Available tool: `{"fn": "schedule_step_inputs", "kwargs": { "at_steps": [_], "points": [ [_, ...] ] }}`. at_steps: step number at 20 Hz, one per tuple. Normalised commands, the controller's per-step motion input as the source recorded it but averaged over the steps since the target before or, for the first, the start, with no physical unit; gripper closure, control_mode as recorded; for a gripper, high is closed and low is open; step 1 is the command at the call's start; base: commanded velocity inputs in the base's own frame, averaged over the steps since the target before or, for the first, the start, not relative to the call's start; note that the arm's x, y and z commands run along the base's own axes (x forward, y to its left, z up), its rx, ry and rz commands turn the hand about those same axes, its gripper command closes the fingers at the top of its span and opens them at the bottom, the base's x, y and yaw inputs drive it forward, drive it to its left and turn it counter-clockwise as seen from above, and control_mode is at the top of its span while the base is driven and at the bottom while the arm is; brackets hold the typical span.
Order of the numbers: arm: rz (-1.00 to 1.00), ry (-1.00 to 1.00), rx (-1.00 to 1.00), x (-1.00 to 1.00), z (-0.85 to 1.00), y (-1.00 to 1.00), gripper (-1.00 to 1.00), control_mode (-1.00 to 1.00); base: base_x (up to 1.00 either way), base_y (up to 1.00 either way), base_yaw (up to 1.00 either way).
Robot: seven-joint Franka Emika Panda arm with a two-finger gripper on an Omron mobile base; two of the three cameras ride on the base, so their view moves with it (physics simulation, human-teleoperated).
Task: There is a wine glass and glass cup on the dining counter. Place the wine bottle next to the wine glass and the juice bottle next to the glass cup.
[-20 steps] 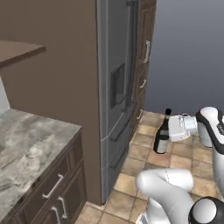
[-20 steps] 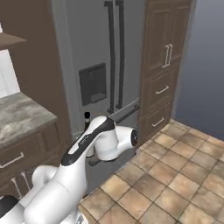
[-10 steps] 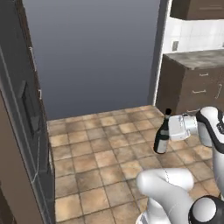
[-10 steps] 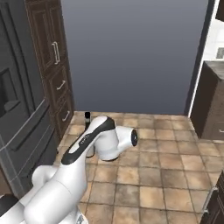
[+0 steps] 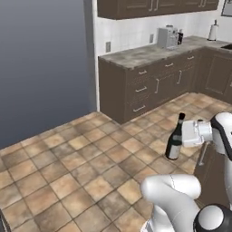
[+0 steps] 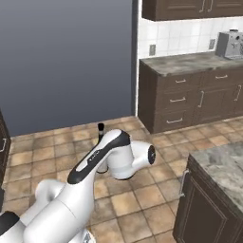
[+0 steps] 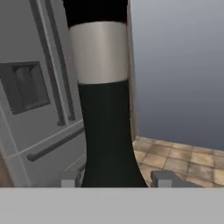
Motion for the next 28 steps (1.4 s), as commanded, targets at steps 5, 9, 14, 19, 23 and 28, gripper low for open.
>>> {"fn": "schedule_step_inputs", "kwargs": {
  "at_steps": [5,9,14,19,23,28],
  "points": [
    [0.00,0.00,0.00,0.00,0.00,0.00,1.00,1.00,0.87,0.24,-0.21],
    [0.00,0.00,0.00,0.00,0.00,0.00,1.00,1.00,0.90,0.26,-0.17],
    [0.00,0.00,0.00,0.00,0.00,0.00,1.00,1.00,0.91,0.15,-0.13],
    [0.00,0.00,0.00,0.00,0.00,0.00,1.00,1.00,0.74,0.08,-0.29],
    [0.00,0.00,0.00,0.00,0.00,0.00,1.00,1.00,0.60,0.11,-0.45],
    [0.00,0.00,0.00,0.00,0.00,0.00,1.00,1.00,0.54,0.12,-0.51]
  ]
}}
